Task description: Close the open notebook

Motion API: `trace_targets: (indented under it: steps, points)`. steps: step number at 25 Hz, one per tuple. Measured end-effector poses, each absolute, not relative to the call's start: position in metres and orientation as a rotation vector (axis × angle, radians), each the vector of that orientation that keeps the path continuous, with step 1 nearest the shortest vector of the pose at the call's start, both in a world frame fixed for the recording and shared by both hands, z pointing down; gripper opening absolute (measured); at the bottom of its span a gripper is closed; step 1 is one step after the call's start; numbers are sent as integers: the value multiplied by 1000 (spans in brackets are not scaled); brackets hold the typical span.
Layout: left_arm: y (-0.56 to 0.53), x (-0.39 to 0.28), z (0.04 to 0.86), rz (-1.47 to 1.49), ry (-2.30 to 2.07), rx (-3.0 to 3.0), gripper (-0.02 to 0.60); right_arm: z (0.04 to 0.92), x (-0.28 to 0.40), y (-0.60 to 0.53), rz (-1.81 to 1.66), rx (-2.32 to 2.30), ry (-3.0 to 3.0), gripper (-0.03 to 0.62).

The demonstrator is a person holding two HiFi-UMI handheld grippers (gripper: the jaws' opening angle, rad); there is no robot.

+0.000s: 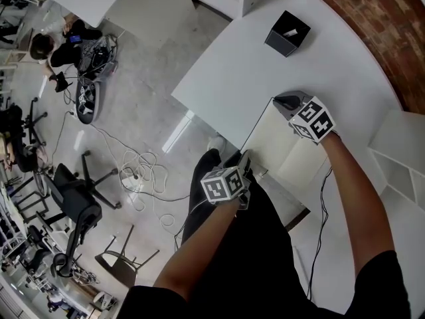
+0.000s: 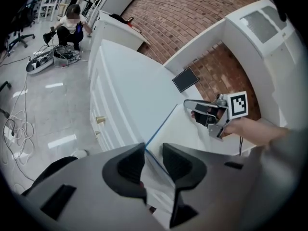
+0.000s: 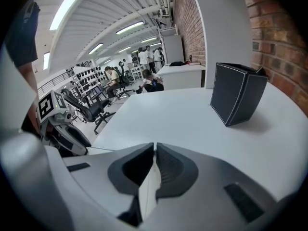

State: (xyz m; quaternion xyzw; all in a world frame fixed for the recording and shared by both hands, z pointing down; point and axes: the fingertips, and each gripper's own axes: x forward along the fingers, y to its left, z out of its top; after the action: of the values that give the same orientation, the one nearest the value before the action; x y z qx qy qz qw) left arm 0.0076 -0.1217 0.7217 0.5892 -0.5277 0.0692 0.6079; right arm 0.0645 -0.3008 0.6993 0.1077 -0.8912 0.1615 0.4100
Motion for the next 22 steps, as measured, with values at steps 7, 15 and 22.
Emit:
trace_targets:
  steps: [7,15,22]
  points:
    - [-122,8,710,205,-1244,1391,46,705,66,-303,393,297,-2221,18]
    - [-123,9,700,226,-1222,1432,28,706,68,-303,363,327,-2215,26]
    - [-124,15,681,221,-1214,1519,26,717,82,-294,421,274,-2194,197]
